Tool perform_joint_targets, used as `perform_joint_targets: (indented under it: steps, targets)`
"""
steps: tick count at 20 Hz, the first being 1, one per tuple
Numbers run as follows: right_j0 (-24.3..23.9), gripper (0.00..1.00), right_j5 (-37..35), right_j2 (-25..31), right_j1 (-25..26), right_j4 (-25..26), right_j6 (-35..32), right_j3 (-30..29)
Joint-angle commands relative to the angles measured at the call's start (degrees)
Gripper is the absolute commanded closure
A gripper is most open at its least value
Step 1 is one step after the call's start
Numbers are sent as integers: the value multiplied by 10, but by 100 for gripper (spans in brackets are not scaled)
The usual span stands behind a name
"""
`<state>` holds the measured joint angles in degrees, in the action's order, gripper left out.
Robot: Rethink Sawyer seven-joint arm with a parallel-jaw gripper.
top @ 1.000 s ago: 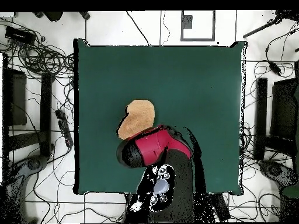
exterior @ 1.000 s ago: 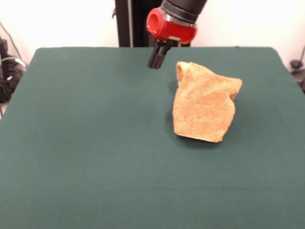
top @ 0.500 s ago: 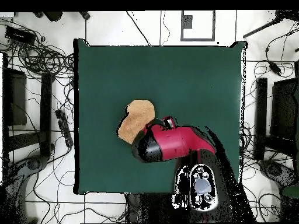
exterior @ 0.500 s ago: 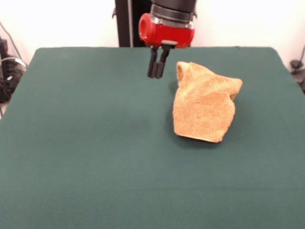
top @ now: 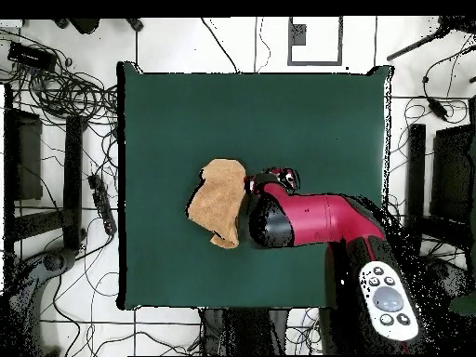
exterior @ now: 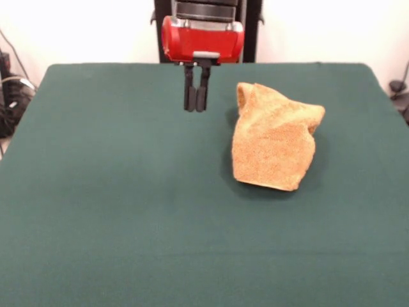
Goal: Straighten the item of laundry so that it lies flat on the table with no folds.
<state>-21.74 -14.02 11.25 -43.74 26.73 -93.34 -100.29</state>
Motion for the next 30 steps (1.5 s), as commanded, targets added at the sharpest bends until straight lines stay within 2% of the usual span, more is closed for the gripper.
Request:
perform_joint_targets:
  steps: [1,7,13,16,19,26,30]
  targets:
    - [0,100,-46,120,26,-16,14,-2]
    - [17,100,-120,122,87,-23,31,73]
    - [42,100,-253,103,153,-9,76,157]
    - [44,100,-274,108,170,1,89,182]
    - [32,100,-264,133,171,15,121,190]
    - [31,100,-290,135,189,44,136,209]
    - [18,100,-250,150,189,54,139,201]
